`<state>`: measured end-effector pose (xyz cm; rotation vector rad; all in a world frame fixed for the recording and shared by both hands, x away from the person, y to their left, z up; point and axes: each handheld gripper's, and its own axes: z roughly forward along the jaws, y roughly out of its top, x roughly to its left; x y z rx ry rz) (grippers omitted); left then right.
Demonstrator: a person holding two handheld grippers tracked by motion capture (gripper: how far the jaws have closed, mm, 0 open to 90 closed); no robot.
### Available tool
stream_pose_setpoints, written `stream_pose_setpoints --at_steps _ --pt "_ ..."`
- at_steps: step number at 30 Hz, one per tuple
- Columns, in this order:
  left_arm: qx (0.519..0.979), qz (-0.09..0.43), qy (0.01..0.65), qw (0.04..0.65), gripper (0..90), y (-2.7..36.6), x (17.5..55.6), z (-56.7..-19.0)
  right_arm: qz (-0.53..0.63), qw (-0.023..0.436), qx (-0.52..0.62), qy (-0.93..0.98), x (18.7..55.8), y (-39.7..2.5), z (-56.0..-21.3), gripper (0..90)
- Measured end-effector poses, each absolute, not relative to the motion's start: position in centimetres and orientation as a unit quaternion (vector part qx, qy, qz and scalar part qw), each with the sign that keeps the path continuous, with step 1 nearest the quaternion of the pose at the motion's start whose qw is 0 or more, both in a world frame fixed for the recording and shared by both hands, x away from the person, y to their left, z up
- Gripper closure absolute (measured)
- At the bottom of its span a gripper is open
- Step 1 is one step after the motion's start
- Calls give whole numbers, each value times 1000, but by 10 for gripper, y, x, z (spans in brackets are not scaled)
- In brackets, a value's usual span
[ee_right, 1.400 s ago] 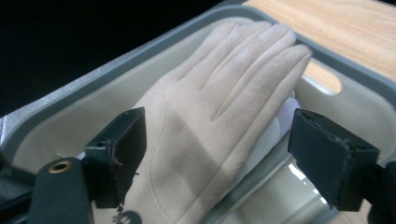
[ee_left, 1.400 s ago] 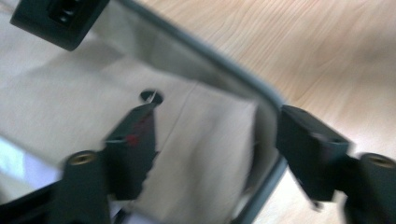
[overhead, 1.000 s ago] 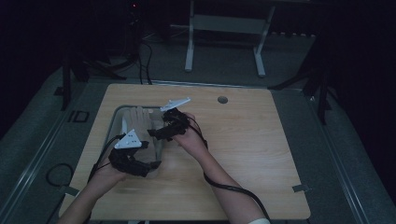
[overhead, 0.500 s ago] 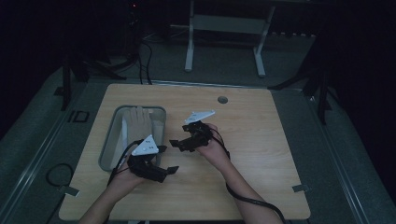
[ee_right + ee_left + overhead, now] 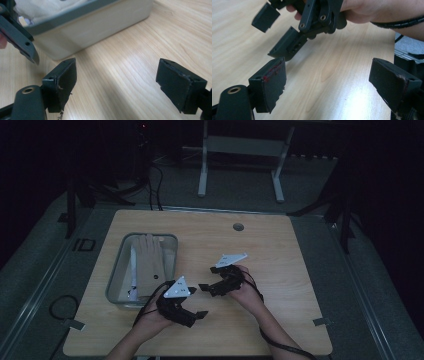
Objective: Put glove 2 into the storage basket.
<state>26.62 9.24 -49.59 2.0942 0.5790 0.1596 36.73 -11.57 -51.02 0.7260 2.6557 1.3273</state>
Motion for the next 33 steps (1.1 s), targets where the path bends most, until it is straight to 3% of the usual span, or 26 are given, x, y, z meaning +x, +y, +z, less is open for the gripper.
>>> stream_pose_setpoints --at_steps 33 --pt "868 42 210 447 144 48 273 -548 419 71 252 869 341 -200 -549 148"
